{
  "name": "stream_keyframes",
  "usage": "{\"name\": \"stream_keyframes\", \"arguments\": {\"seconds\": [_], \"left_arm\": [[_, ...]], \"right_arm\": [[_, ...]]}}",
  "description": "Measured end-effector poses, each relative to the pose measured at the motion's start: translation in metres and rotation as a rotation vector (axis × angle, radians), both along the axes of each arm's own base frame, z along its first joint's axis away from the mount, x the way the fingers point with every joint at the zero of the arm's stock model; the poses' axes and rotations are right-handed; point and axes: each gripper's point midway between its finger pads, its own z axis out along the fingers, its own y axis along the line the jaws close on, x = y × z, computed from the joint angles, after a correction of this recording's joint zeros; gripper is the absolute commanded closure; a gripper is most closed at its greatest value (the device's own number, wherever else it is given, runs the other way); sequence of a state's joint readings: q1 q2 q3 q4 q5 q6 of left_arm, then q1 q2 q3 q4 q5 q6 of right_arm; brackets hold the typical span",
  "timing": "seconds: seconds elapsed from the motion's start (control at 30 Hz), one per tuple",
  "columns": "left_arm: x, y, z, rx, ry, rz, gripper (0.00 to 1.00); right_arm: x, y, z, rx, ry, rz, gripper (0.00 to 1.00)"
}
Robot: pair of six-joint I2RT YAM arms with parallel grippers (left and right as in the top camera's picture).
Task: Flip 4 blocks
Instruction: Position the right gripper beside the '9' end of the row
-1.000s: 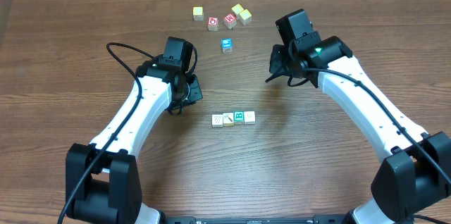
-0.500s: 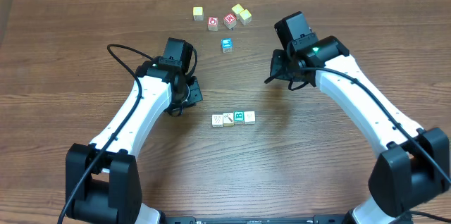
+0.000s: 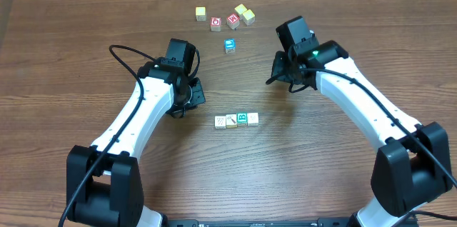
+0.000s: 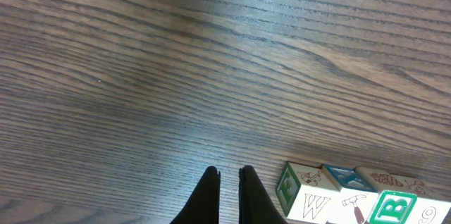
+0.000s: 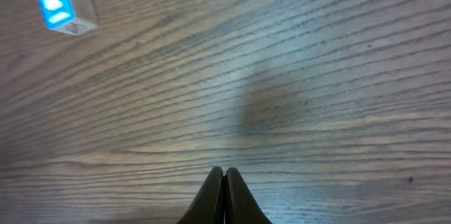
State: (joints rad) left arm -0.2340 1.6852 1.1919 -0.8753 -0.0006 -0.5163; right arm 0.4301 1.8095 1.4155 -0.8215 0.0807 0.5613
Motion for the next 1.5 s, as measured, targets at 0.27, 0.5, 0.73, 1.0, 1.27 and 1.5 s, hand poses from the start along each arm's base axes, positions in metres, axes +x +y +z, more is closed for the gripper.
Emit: {"name": "stream_keyframes", "arguments": {"seconds": [0.27, 0.5, 0.73, 1.0, 1.27, 1.5], "left_arm": [[0.003, -0.001, 0.001, -0.003, -0.012, -0.003, 0.96], [0.004, -0.001, 0.001, -0.004, -0.016, -0.003, 0.96], [0.004, -0.001, 0.001, 0.003, -0.018, -0.037, 0.96], [0.003, -0.001, 0.001, 0.006, -0.015, -0.052, 0.96], [0.001, -0.012, -0.013, -0.005, -0.033, -0.082, 0.96], [-0.007, -0.018, -0.024, -0.011, -0.022, -0.098, 0.96]], "right_arm": [[0.001, 0.001, -0.018, 0.017, -0.02, -0.009, 0.96], [0.007, 0.004, -0.015, 0.029, -0.044, -0.01, 0.96], [0.006, 0.001, -0.015, 0.018, -0.044, -0.017, 0.96], [0.0, -0.002, -0.021, 0.005, -0.02, -0.018, 0.96], [-0.026, -0.004, -0.055, 0.02, 0.066, 0.002, 0.96], [-0.038, -0.003, -0.072, 0.046, 0.097, -0.003, 0.96]]}}
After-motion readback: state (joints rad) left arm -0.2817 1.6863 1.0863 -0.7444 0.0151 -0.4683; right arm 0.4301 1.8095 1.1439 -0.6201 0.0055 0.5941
